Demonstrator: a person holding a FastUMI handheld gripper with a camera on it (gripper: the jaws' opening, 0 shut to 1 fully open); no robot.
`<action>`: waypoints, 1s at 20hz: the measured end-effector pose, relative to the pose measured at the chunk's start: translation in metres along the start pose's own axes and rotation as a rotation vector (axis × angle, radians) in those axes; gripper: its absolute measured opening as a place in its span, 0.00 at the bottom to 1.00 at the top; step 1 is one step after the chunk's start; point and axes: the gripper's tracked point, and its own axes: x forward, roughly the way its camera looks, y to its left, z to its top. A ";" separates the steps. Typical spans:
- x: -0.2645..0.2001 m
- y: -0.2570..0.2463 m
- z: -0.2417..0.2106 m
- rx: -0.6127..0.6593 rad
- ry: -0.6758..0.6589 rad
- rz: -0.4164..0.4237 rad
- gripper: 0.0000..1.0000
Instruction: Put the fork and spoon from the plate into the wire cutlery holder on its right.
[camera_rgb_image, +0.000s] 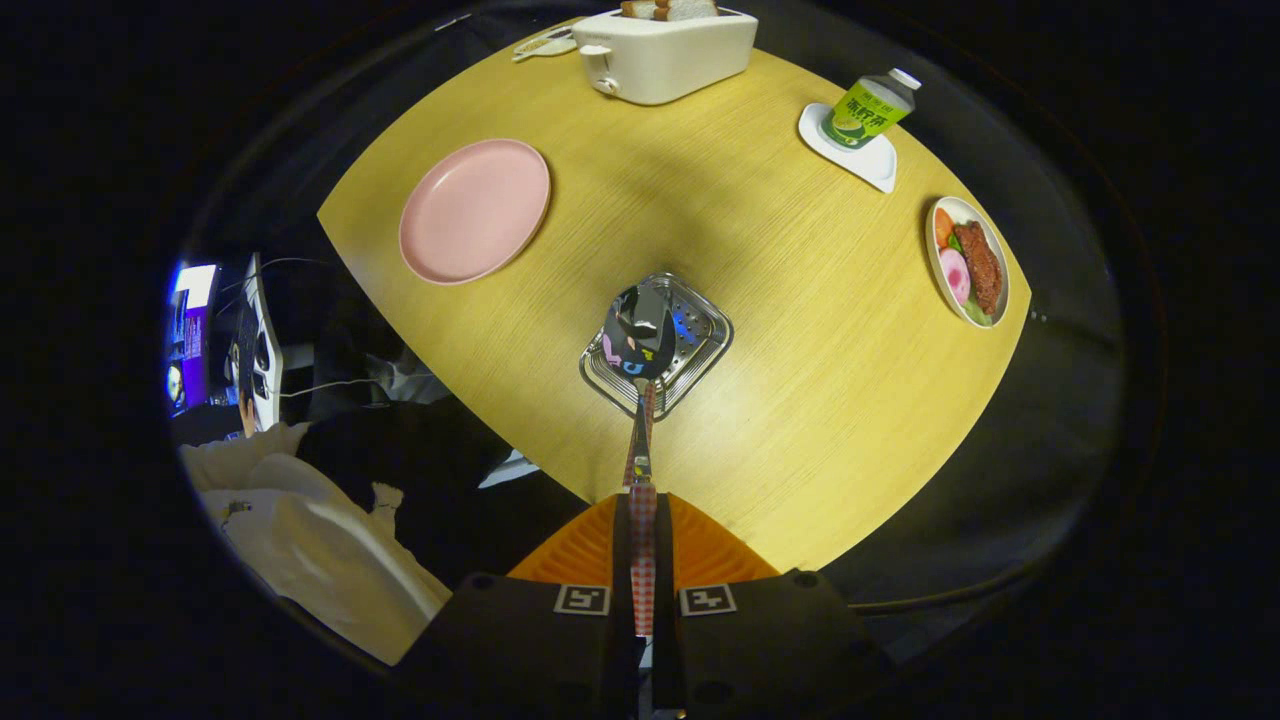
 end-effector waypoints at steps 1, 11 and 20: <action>0.003 -0.001 0.002 -0.010 0.029 0.005 0.11; 0.041 -0.024 0.012 -0.018 0.235 0.025 0.13; 0.042 -0.014 0.035 0.041 0.195 0.077 0.31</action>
